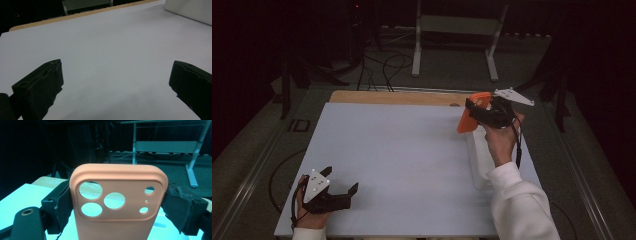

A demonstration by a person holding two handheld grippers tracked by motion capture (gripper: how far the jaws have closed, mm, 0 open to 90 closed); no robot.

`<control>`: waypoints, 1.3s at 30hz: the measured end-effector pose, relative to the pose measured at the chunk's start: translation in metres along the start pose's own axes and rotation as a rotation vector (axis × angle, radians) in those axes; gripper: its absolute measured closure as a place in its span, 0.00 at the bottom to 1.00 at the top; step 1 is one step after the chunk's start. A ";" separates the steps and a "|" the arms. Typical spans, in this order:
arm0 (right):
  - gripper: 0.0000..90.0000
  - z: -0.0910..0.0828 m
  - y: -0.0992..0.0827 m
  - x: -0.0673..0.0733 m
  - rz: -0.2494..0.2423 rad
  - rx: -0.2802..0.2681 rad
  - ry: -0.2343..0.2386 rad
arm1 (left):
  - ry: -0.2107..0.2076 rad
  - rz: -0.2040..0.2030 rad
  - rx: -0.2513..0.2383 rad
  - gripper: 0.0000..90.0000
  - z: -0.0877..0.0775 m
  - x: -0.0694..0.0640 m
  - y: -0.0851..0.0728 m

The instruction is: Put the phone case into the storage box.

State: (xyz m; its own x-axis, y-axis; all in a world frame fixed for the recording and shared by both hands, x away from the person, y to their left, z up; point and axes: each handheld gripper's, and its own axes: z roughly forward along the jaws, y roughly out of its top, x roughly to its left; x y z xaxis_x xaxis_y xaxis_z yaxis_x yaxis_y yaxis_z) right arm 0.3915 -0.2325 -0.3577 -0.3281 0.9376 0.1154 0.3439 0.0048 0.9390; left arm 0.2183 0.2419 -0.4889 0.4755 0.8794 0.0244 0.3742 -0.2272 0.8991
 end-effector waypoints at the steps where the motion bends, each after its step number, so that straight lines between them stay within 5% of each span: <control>1: 0.18 0.000 0.000 -0.001 0.002 0.001 -0.003 | 0.000 0.001 0.000 0.00 0.000 0.000 0.000; 39: 0.18 0.011 0.003 -0.023 -0.008 0.034 -0.134 | 0.000 -0.007 -0.004 0.00 -0.001 0.001 0.000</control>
State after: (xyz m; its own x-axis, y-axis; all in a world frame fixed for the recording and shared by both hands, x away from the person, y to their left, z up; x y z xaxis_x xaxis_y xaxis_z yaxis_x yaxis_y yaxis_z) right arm 0.4093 -0.2499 -0.3612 -0.2111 0.9755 0.0615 0.3722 0.0220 0.9279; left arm 0.2177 0.2435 -0.4883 0.4726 0.8811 0.0177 0.3746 -0.2191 0.9009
